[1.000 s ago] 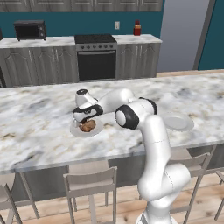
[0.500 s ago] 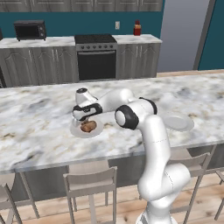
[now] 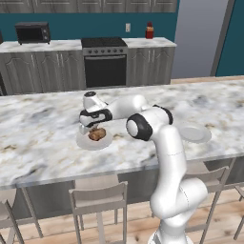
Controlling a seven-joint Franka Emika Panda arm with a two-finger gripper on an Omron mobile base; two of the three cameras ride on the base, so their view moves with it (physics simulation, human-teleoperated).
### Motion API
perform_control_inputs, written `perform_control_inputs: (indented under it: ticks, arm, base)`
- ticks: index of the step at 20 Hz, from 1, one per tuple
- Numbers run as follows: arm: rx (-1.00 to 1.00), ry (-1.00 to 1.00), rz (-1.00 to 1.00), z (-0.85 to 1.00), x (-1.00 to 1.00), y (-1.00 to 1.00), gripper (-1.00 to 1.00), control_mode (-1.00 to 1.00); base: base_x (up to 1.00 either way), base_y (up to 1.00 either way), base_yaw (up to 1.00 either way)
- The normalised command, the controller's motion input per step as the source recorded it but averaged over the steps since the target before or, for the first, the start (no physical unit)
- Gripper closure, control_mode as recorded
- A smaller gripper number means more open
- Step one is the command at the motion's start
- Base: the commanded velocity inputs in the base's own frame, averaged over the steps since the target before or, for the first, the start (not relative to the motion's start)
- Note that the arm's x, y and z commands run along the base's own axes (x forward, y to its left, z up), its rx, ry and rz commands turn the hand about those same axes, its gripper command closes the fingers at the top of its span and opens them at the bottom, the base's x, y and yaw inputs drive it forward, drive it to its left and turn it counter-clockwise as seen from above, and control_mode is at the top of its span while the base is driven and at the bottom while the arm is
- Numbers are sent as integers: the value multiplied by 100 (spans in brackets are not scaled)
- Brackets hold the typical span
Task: Pick the chicken drumstick and eggplant from their plates and place them in the bowl. Then put the bowl in the fridge.
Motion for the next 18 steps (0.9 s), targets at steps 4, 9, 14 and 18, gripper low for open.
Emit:
perform_control_inputs:
  ticks: [4,9,14,18]
  arm:
    - [0,0,0,43,-17,-7,100,-100]
    - [0,-2,0,37,-21,-32,100,-100]
    - [6,0,0,41,-18,-53,100,-100]
    - [5,-2,0,32,-25,-66,100,-100]
  base:
    - [0,0,0]
    - [0,0,0]
    - [0,0,0]
    - [0,0,0]
